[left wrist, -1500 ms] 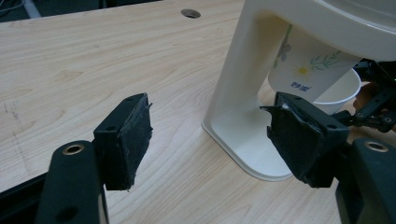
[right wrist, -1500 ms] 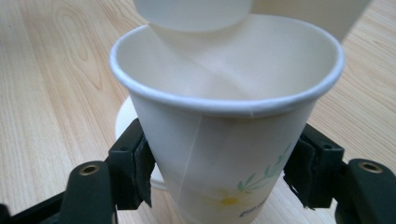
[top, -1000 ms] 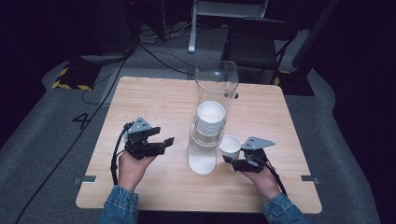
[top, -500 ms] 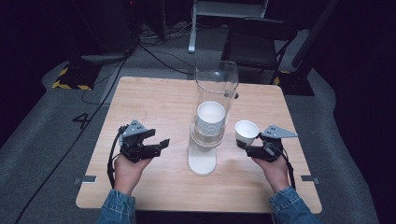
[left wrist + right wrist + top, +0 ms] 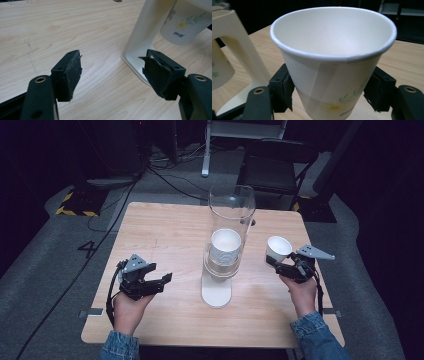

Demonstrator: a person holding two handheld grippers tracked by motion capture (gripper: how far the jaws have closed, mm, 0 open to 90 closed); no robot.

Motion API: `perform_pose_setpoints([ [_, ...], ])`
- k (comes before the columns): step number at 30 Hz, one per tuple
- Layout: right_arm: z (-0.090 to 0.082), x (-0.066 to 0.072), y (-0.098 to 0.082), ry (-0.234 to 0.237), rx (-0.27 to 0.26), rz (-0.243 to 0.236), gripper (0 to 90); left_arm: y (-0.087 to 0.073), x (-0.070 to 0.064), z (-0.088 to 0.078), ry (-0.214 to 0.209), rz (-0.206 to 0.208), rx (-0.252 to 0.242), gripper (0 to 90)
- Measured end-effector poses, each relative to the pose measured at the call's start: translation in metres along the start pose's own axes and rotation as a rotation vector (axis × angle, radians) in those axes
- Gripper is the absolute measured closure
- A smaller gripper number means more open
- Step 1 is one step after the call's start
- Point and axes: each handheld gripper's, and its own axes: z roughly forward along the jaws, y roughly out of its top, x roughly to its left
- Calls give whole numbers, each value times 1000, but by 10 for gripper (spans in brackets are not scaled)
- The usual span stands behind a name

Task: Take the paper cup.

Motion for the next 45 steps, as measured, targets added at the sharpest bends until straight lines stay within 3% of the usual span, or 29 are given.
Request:
perform_pose_setpoints([
  [3,1,-10,-1,-16,-11,25,327,-2,1,-1,5,3,9,301],
  [9,4,-28,-5,-94,-15,35,328,-6,1,-1,16,1,20,298],
  [11,7,-33,-6,-115,5,35,332,-7,1,-1,19,-4,21,298],
  [14,12,-40,-8,-126,60,84,333,-7,1,-1,18,-2,25,298],
  [16,16,-43,-11,-135,76,88,332,-8,2,-1,19,-4,29,299],
  [20,19,-46,-16,-177,94,56,329,-9,3,-1,23,-10,31,299],
  [45,45,-49,-40,-147,262,37,320,-10,4,3,19,-6,61,303],
])
